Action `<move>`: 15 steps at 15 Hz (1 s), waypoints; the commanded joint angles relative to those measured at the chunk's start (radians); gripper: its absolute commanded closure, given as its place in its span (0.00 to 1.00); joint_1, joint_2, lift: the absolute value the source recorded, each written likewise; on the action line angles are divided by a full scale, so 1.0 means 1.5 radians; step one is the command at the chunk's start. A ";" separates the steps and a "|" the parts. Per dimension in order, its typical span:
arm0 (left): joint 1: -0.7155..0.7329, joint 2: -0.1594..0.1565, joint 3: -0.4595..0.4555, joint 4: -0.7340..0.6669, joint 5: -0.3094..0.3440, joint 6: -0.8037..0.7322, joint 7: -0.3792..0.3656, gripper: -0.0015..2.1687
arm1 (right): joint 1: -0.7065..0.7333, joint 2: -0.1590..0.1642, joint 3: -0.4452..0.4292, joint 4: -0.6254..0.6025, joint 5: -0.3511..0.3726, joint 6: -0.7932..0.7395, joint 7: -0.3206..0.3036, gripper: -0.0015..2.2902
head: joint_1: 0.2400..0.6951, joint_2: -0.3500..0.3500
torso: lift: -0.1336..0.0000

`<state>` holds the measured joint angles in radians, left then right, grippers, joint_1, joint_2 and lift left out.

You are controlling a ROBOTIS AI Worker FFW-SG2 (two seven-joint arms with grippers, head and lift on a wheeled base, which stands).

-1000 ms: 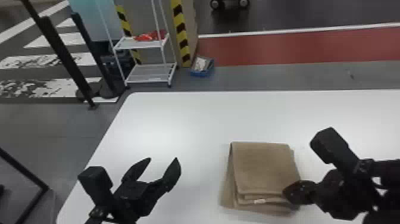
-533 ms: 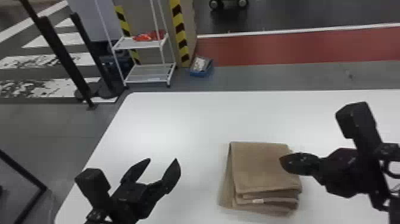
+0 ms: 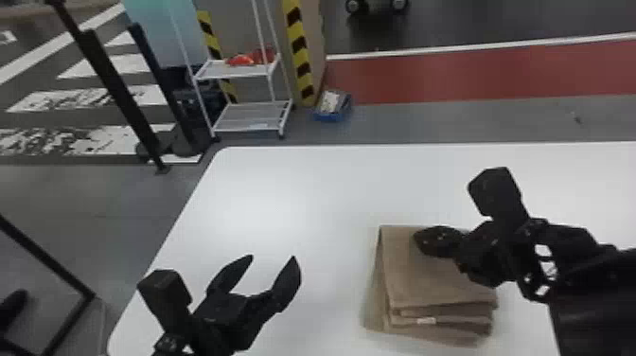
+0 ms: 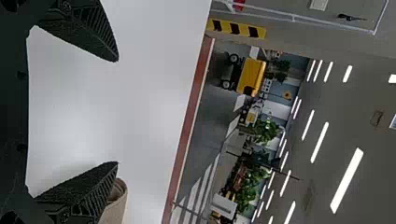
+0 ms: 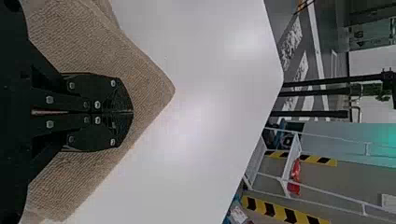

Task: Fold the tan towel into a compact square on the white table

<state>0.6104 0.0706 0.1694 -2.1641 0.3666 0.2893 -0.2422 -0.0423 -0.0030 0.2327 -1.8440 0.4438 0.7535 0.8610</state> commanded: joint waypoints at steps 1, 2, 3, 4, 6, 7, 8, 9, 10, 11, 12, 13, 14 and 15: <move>-0.004 0.001 0.002 0.005 0.001 -0.001 0.001 0.04 | -0.025 0.003 0.024 0.048 -0.011 -0.016 -0.015 0.62 | 1.00 0.87 | 0.08; -0.008 0.001 0.002 0.009 0.001 0.001 0.001 0.04 | -0.041 0.003 0.036 0.086 -0.012 -0.026 -0.022 0.62 | 1.00 0.88 | 0.08; -0.010 0.002 0.002 0.012 0.001 0.001 0.000 0.04 | -0.052 0.003 0.042 0.116 -0.012 -0.032 -0.034 0.62 | 1.00 0.89 | 0.08; -0.011 0.002 0.003 0.015 0.001 -0.001 0.000 0.04 | -0.060 0.003 0.048 0.143 -0.012 -0.047 -0.038 0.62 | 1.00 0.90 | 0.08; -0.011 0.002 0.008 0.020 0.002 -0.001 0.000 0.04 | -0.062 0.003 0.046 0.156 -0.017 -0.067 -0.045 0.62 | 1.00 0.91 | 0.08; -0.013 0.003 0.010 0.023 0.003 -0.001 0.000 0.04 | -0.060 0.003 0.041 0.147 -0.029 -0.067 -0.045 0.62 | 1.00 0.92 | 0.08; -0.015 0.002 0.011 0.025 0.004 -0.001 0.000 0.04 | -0.053 0.003 0.029 0.113 -0.047 -0.065 -0.045 0.62 | 1.00 0.92 | 0.08; -0.015 0.002 0.010 0.024 0.004 -0.001 0.000 0.04 | -0.036 0.003 0.017 0.062 -0.067 -0.055 -0.040 0.62 | 1.00 0.92 | 0.08; -0.014 0.002 0.010 0.022 0.004 -0.001 0.000 0.04 | -0.020 0.003 0.015 0.025 -0.068 -0.041 -0.040 0.62 | 1.00 0.93 | 0.08; -0.012 0.000 0.010 0.020 0.003 -0.001 -0.001 0.04 | -0.002 0.003 0.011 0.001 -0.058 -0.036 -0.040 0.62 | 1.00 0.93 | 0.08; -0.010 -0.001 0.008 0.018 0.003 -0.001 -0.001 0.04 | 0.007 0.003 -0.008 -0.003 -0.056 -0.036 -0.040 0.62 | 1.00 0.93 | 0.08; -0.006 -0.003 0.007 0.015 0.003 -0.001 -0.003 0.04 | 0.018 0.003 -0.031 -0.003 -0.060 -0.041 -0.036 0.62 | 1.00 0.92 | 0.08; 0.000 -0.004 0.006 0.010 0.003 -0.001 -0.004 0.04 | 0.045 0.003 -0.048 -0.008 -0.064 -0.061 -0.032 0.62 | 1.00 0.91 | 0.08; 0.008 -0.006 0.006 0.005 0.003 -0.009 -0.005 0.04 | 0.071 0.003 -0.068 -0.029 -0.070 -0.088 -0.032 0.62 | 1.00 0.89 | 0.08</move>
<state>0.6082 0.0644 0.1787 -2.1472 0.3712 0.2858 -0.2493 0.0147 -0.0031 0.1686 -1.8578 0.3500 0.6669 0.8126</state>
